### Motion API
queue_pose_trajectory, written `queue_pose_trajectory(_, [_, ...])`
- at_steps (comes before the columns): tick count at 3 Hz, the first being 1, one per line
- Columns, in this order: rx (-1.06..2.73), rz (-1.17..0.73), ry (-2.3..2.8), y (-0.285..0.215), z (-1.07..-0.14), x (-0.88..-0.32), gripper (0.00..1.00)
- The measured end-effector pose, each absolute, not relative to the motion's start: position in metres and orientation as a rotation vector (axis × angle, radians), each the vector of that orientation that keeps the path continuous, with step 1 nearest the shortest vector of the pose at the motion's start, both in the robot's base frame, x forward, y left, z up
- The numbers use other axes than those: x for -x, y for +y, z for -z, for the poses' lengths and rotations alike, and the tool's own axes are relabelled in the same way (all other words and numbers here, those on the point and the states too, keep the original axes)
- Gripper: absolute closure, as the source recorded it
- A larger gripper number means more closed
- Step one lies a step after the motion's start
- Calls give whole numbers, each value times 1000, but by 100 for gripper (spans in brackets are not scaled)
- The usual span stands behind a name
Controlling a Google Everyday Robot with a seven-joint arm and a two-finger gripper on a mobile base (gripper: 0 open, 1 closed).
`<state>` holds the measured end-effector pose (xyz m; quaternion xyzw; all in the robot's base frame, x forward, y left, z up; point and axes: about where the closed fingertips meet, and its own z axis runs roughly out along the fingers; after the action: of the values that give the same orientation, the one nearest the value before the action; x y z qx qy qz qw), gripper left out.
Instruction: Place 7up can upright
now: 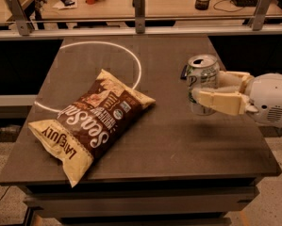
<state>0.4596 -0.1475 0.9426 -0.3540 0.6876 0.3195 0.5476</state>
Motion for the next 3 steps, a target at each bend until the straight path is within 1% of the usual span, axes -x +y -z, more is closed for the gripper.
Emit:
queue_pose_trajectory(1, [839, -757, 1629, -147, -943, -460, 100])
queue_pose_trajectory(3, [772, -742, 1668, -171, -912, -451, 100])
